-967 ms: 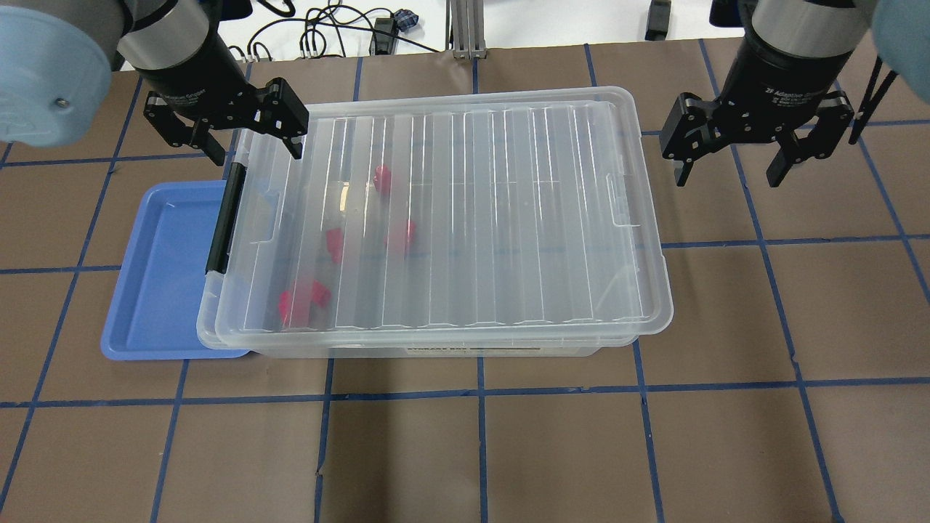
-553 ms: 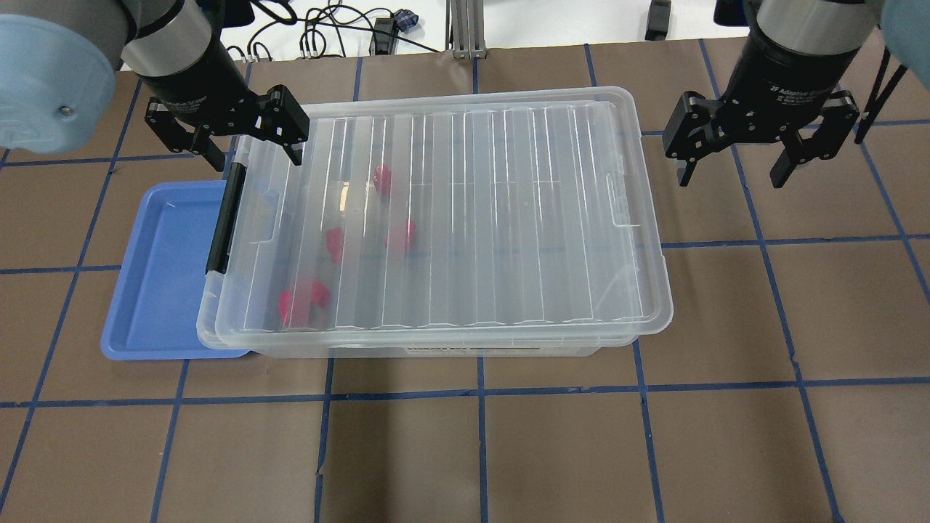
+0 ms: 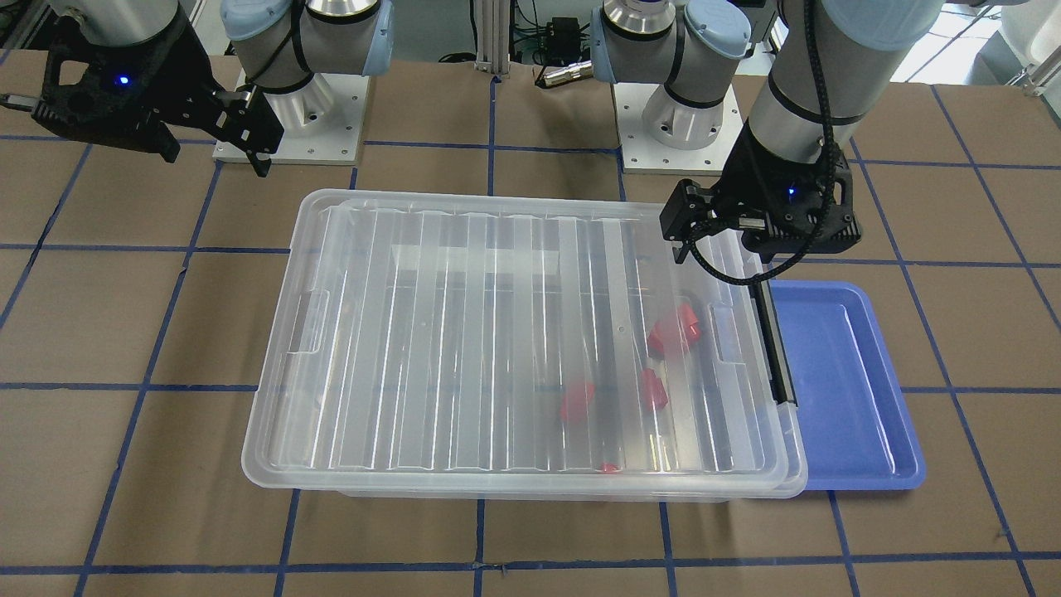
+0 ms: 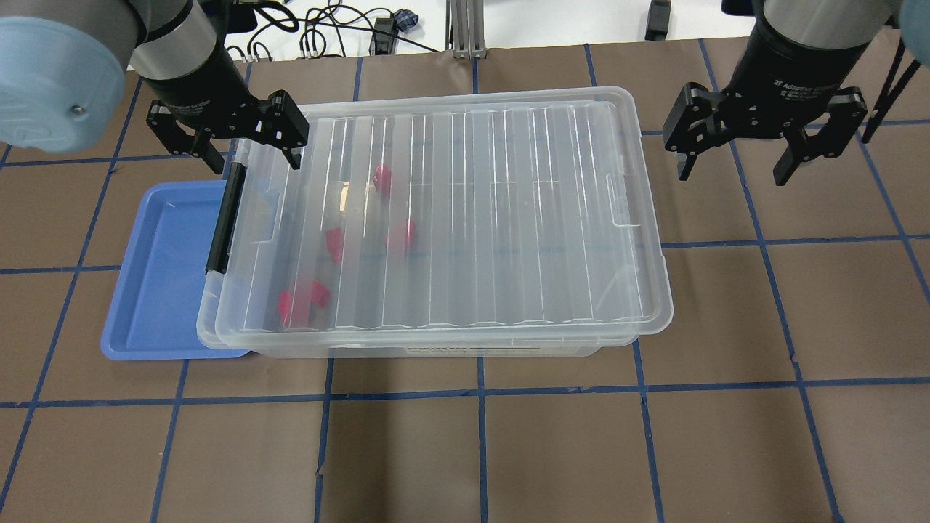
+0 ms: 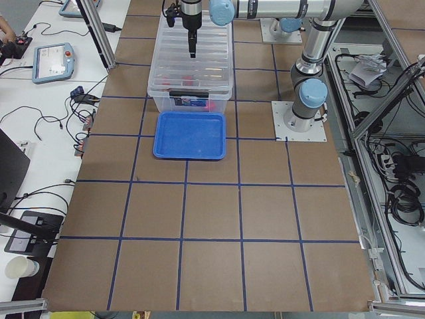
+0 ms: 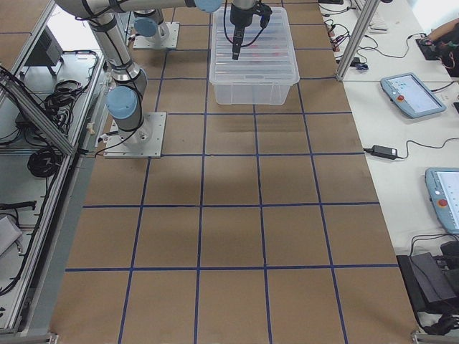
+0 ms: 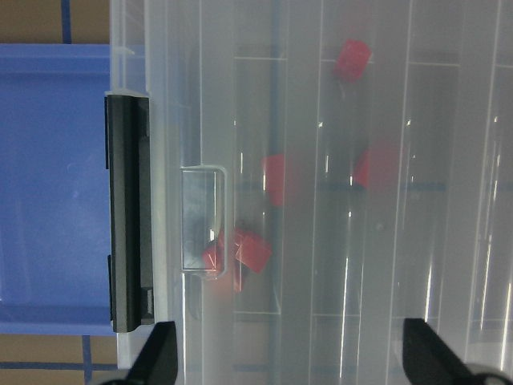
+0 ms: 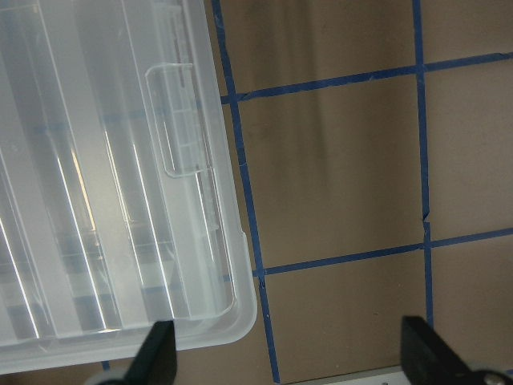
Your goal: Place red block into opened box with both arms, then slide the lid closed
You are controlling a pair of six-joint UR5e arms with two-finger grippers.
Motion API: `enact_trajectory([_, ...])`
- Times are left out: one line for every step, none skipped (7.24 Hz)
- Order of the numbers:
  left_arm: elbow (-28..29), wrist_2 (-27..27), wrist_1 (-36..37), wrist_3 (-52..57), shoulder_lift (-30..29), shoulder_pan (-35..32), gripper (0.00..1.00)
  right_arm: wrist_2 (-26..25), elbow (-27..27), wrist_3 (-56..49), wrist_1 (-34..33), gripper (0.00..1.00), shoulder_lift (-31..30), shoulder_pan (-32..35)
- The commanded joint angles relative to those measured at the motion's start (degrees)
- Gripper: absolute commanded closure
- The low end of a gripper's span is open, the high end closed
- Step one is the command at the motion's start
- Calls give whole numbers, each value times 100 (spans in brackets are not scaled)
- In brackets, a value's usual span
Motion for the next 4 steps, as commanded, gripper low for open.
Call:
enact_trajectory([-1,2,4,11,81,-41,0,-12,20,19,-9,0,-22,9])
enact_trajectory([25,2,4,2,99,-67,0,5,37,28,-10,0,-22,9])
enact_trajectory([-10,28,-40,-24,143,-76,0,5,2,28,-10,0,-22,9])
enact_trajectory([68,20,-14,-24,108,-85,0,5,11,28,-18,0,-22,9])
